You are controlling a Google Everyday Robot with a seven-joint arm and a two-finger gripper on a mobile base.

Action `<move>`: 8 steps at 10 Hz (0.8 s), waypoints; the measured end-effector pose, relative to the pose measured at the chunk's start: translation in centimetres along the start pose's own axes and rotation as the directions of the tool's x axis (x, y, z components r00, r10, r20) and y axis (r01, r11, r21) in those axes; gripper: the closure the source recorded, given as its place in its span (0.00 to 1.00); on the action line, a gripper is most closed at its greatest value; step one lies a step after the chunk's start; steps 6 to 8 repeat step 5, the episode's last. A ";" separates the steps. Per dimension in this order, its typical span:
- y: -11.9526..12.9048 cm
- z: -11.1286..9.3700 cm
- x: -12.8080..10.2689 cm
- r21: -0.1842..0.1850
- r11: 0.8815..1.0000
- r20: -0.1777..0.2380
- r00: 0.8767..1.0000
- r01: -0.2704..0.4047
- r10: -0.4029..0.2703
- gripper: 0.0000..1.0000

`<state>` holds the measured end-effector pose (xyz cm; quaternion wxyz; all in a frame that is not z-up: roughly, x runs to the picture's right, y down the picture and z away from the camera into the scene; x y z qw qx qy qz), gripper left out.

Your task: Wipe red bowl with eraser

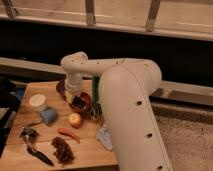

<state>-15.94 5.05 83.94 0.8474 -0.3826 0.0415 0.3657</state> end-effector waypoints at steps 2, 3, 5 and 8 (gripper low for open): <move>-1.6 -0.6 1.7 0.003 0.999 0.003 0.999 -0.035 0.035 1.00; -2.1 -0.8 1.7 -0.007 0.999 0.010 0.999 -0.043 0.043 1.00; -2.1 -0.8 1.8 -0.011 0.999 0.004 0.999 -0.042 0.042 1.00; -2.1 -0.8 1.8 -0.011 0.999 0.004 0.999 -0.042 0.042 1.00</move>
